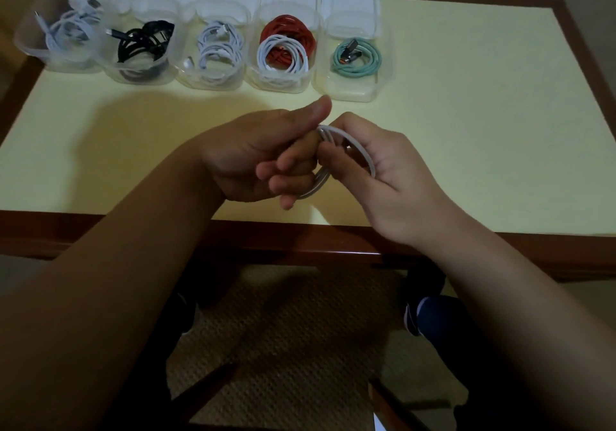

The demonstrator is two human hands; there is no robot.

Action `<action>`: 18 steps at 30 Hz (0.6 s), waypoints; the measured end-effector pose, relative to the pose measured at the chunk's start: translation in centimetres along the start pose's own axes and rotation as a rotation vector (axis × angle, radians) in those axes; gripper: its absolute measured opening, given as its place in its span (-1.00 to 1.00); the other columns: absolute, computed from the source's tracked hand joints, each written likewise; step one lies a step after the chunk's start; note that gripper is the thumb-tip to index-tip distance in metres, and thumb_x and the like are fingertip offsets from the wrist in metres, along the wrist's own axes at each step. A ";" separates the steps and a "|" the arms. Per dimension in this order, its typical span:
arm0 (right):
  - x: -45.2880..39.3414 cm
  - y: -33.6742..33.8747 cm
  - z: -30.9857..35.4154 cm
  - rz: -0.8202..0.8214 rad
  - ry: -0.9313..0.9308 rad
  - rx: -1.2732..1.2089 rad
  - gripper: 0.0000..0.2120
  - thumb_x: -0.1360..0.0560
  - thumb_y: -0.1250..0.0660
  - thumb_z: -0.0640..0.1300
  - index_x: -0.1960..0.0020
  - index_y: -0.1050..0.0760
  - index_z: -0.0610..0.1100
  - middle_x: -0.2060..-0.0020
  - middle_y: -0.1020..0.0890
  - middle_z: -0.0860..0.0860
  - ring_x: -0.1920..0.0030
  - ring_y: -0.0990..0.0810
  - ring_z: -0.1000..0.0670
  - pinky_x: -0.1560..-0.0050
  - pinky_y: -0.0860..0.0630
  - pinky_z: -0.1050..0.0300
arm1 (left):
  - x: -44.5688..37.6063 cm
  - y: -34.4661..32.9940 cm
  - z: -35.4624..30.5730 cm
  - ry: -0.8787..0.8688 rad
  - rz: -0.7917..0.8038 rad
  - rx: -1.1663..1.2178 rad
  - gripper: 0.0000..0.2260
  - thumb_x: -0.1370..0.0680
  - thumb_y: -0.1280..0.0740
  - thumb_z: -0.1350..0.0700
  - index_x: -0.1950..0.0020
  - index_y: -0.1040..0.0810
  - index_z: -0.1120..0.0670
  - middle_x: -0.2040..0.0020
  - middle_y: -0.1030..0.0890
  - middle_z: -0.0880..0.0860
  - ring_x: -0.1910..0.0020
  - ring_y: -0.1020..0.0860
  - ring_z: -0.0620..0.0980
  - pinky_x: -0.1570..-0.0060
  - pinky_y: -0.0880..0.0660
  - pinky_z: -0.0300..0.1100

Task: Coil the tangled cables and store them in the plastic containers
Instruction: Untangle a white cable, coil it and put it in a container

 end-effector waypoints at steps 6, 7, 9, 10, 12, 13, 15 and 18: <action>-0.9 -0.2 -2.0 -0.008 -0.073 -0.004 -0.66 -0.73 -0.16 0.04 -0.06 -0.51 -0.22 0.08 -0.65 -0.21 0.02 -0.65 -0.27 -0.06 -0.52 -0.33 | -0.6 1.1 -0.4 -0.108 -0.434 -0.210 -0.38 -0.09 -0.47 -0.52 0.55 -0.40 0.02 0.65 -0.26 -0.04 0.62 -0.36 -0.11 0.48 -0.47 -0.24; -1.0 -0.1 -2.2 -0.007 -0.076 0.006 -0.68 -0.74 -0.16 0.02 -0.06 -0.52 -0.21 0.08 -0.66 -0.19 0.01 -0.65 -0.25 -0.07 -0.52 -0.33 | -0.6 1.2 -0.4 -0.118 -0.503 -0.251 -0.37 -0.07 -0.43 -0.54 0.55 -0.39 0.03 0.64 -0.27 -0.03 0.61 -0.36 -0.10 0.47 -0.47 -0.23; -1.2 -0.2 -2.4 0.003 -0.070 0.000 -0.71 -0.74 -0.17 0.01 -0.06 -0.53 -0.18 0.08 -0.67 -0.16 0.01 -0.66 -0.23 -0.08 -0.52 -0.32 | -0.7 1.3 -0.4 -0.115 -0.599 -0.299 -0.38 -0.07 -0.36 -0.53 0.56 -0.36 0.04 0.64 -0.27 -0.02 0.60 -0.36 -0.07 0.47 -0.46 -0.21; -1.3 -0.3 -2.4 0.009 -0.068 -0.018 -0.72 -0.74 -0.17 0.00 -0.06 -0.54 -0.16 0.08 -0.68 -0.15 0.02 -0.67 -0.22 -0.07 -0.53 -0.31 | -0.6 1.3 -0.4 -0.100 -0.618 -0.301 -0.38 -0.09 -0.32 -0.52 0.56 -0.35 0.05 0.64 -0.26 -0.01 0.61 -0.35 -0.06 0.47 -0.45 -0.20; -1.2 -0.4 -2.7 0.016 -0.096 -0.069 -0.73 -0.74 -0.17 -0.03 -0.06 -0.55 -0.17 0.08 -0.69 -0.12 0.05 -0.67 -0.10 -0.02 -0.54 -0.13 | -0.6 1.3 -0.1 -0.063 -0.612 -0.274 -0.39 -0.13 -0.26 -0.50 0.55 -0.32 0.07 0.64 -0.24 0.00 0.62 -0.32 -0.06 0.49 -0.43 -0.21; -1.2 -0.5 -2.7 0.015 -0.110 -0.095 -0.72 -0.75 -0.17 -0.04 -0.05 -0.56 -0.18 0.08 -0.69 -0.11 0.07 -0.66 -0.03 0.01 -0.53 -0.01 | -0.6 1.4 0.0 -0.049 -0.602 -0.254 -0.40 -0.16 -0.24 -0.49 0.55 -0.30 0.07 0.64 -0.23 0.00 0.62 -0.31 -0.06 0.49 -0.41 -0.22; -1.2 -0.9 -2.7 0.017 -0.108 -0.119 -0.70 -0.74 -0.17 0.00 -0.05 -0.57 -0.17 0.07 -0.68 -0.14 0.05 -0.67 -0.11 -0.02 -0.55 -0.14 | -0.5 1.6 0.4 -0.029 -0.590 -0.193 -0.40 -0.23 -0.18 -0.49 0.55 -0.29 0.06 0.65 -0.21 -0.01 0.63 -0.29 -0.08 0.50 -0.39 -0.24; -1.0 -1.0 -1.9 -0.026 -0.055 -0.068 -0.71 -0.73 -0.22 -0.02 0.01 -0.52 -0.22 0.17 -0.64 -0.07 0.13 -0.64 -0.04 0.02 -0.56 -0.07 | -0.3 2.4 0.6 -0.022 -0.602 -0.042 -0.37 -0.37 -0.13 -0.49 0.52 -0.31 0.06 0.65 -0.20 -0.04 0.63 -0.29 -0.13 0.50 -0.39 -0.28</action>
Point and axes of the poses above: each hand's wrist, its own x-axis away from the middle knuckle, its own y-axis out of the back of the hand, z = x × y, the point moved 6 cm from there along -x, towards the middle knuckle
